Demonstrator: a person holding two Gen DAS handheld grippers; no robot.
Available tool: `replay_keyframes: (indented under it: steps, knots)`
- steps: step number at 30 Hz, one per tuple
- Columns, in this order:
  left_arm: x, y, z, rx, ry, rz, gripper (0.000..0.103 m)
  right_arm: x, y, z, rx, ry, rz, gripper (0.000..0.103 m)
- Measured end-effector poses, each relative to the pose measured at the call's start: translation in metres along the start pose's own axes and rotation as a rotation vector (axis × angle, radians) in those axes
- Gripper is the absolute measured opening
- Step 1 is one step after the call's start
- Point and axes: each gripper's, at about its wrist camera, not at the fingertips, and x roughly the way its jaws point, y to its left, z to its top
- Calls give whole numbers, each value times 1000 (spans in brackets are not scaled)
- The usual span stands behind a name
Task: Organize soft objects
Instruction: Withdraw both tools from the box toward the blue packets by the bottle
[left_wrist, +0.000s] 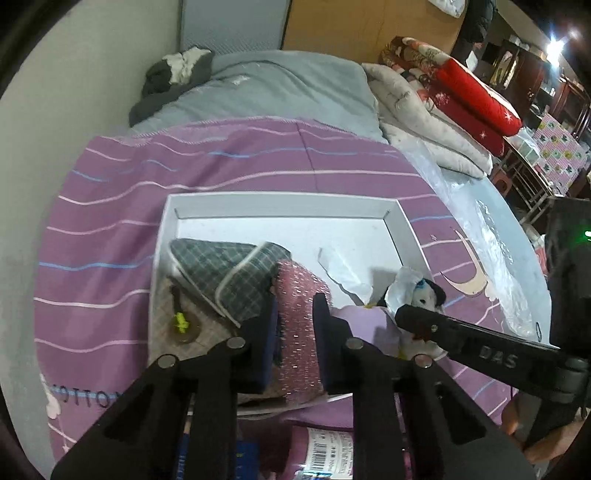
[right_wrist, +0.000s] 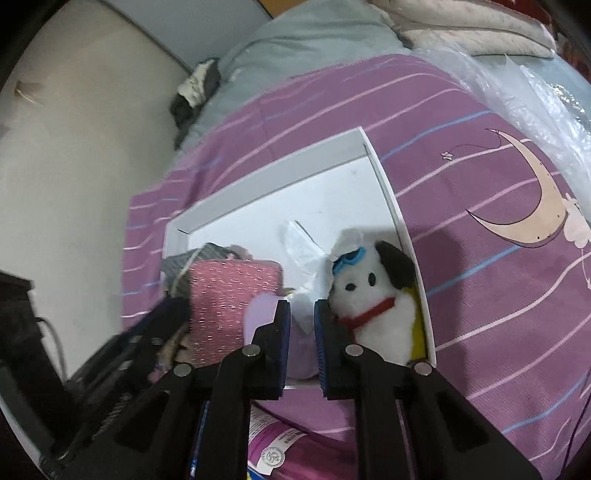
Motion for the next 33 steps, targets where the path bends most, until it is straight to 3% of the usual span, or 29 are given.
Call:
replay_keyframes:
  steps: [3, 6, 11, 17, 20, 23, 26, 30, 33]
  knots:
    - [-10, 4, -2, -14, -15, 10, 21, 10, 0, 5, 11, 20, -14, 12]
    - [-21, 8, -5, -46, -23, 8, 22, 16, 1, 12, 20, -26, 74, 12]
    - [-40, 19, -10, -74, -39, -9, 39, 14, -1, 14, 38, -93, 187, 12]
    - [-52, 27, -17, -50, -42, 24, 41, -5, -2, -1, 28, -114, 135, 12]
    - [-57, 34, -26, -89, -28, 31, 43, -14, 1, -10, 5, -98, 85, 12]
    - [-65, 40, -38, -155, -3, 50, 49, -8, 3, -13, 11, -28, 26, 12]
    - [-79, 39, -50, -172, -12, 59, 51, 4, 4, -5, 21, -46, -20, 12]
    - [-96, 37, -59, -194, -20, 93, 57, 5, 2, 9, 27, -160, 116, 12]
    - [-111, 35, -65, -193, -46, 82, 58, -1, 4, 11, -15, -204, 150, 12]
